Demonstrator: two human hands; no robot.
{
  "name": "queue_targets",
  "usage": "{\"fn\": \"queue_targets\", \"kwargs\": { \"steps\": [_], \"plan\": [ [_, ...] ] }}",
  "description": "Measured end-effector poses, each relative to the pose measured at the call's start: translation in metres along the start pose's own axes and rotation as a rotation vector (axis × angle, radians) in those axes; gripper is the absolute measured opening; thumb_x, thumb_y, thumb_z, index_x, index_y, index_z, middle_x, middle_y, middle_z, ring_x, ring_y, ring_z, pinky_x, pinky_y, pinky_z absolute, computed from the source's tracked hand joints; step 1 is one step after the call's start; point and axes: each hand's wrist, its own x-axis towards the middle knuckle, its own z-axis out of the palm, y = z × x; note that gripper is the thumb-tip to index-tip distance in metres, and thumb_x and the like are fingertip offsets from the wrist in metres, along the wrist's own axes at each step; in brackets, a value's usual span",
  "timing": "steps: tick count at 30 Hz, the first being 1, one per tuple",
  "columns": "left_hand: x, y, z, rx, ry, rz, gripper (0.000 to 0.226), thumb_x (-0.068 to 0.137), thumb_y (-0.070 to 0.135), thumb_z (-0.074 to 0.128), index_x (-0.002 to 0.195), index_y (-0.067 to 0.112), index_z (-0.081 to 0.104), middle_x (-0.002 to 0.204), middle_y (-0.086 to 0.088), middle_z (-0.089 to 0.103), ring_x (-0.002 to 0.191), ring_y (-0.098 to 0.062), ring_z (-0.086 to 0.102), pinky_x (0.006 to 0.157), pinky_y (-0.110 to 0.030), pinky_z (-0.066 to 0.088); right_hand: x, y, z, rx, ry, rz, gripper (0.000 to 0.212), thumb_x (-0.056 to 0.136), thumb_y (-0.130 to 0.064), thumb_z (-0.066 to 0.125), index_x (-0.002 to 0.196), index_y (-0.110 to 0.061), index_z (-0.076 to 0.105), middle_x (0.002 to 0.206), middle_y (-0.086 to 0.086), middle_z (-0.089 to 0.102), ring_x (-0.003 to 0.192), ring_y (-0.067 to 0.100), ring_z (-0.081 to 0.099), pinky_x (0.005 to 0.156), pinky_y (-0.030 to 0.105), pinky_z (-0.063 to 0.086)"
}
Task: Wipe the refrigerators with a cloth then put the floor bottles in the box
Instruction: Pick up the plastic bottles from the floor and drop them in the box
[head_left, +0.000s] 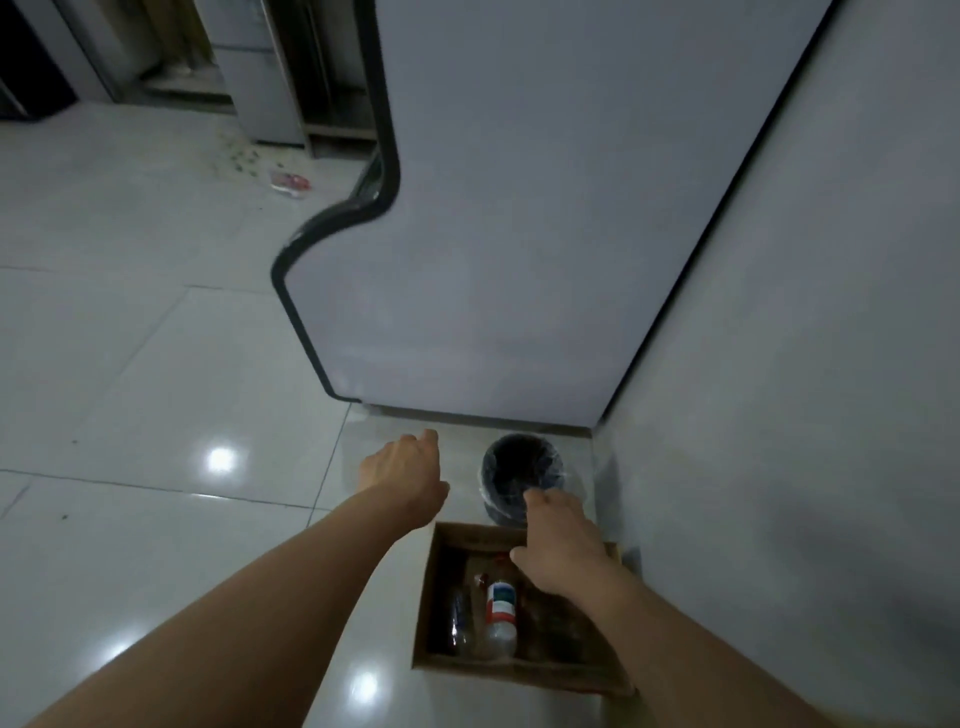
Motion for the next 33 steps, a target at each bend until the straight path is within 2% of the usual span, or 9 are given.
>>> {"fn": "queue_targets", "kwargs": {
  "steps": [8,14,16,22,28,33],
  "plan": [
    [-0.068,-0.038,-0.118,-0.036,0.130,-0.035,0.045,0.090,0.034,0.056,0.127,0.016,0.039,0.126,-0.007,0.055,0.111,-0.028,0.056,0.086,-0.037,0.045,-0.052,-0.080,-0.089,-0.146,0.067,-0.213,0.062,0.088,-0.020,0.054,0.143,-0.012,0.026,0.142,0.009,0.031,0.129,0.028,0.031,0.104,0.037,0.036],
    [-0.107,-0.103,-0.171,-0.033,0.188,-0.138,0.047,0.091,0.038,0.054,0.129,0.015,0.038,0.124,-0.008,0.056,0.109,-0.027,0.057,0.082,-0.035,0.046,-0.070,-0.160,-0.116,-0.284,0.071,-0.322,0.044,0.090,-0.021,0.051,0.131,-0.012,0.036,0.133,0.011,0.036,0.121,0.026,0.036,0.097,0.037,0.039],
    [-0.118,-0.135,-0.183,-0.044,0.206,-0.178,0.047,0.091,0.038,0.053,0.129,0.015,0.039,0.123,-0.008,0.056,0.107,-0.027,0.057,0.079,-0.034,0.045,-0.072,-0.192,-0.120,-0.307,0.075,-0.369,0.043,0.091,-0.024,0.052,0.129,-0.011,0.037,0.133,0.011,0.036,0.122,0.026,0.036,0.098,0.037,0.039],
    [-0.143,-0.256,-0.213,-0.043,0.206,-0.305,0.050,0.090,0.041,0.053,0.130,0.014,0.038,0.127,-0.006,0.054,0.112,-0.027,0.055,0.085,-0.036,0.045,-0.067,-0.311,-0.119,-0.336,0.095,-0.477,0.048,0.092,-0.030,0.054,0.131,-0.010,0.036,0.135,0.013,0.035,0.124,0.028,0.035,0.100,0.037,0.036],
    [-0.140,-0.386,-0.250,-0.072,0.199,-0.359,0.050,0.089,0.042,0.053,0.129,0.015,0.039,0.125,-0.006,0.054,0.113,-0.026,0.054,0.088,-0.036,0.043,-0.049,-0.444,-0.118,-0.335,0.138,-0.512,0.059,0.091,-0.031,0.055,0.140,-0.011,0.030,0.142,0.013,0.031,0.131,0.029,0.031,0.104,0.039,0.037],
    [-0.131,-0.471,-0.277,-0.071,0.211,-0.391,0.051,0.089,0.042,0.054,0.129,0.015,0.039,0.127,-0.006,0.054,0.115,-0.026,0.053,0.092,-0.036,0.040,-0.033,-0.525,-0.123,-0.336,0.156,-0.505,0.060,0.092,-0.031,0.055,0.142,-0.010,0.028,0.141,0.013,0.032,0.131,0.029,0.032,0.105,0.040,0.037]
  ]
}}
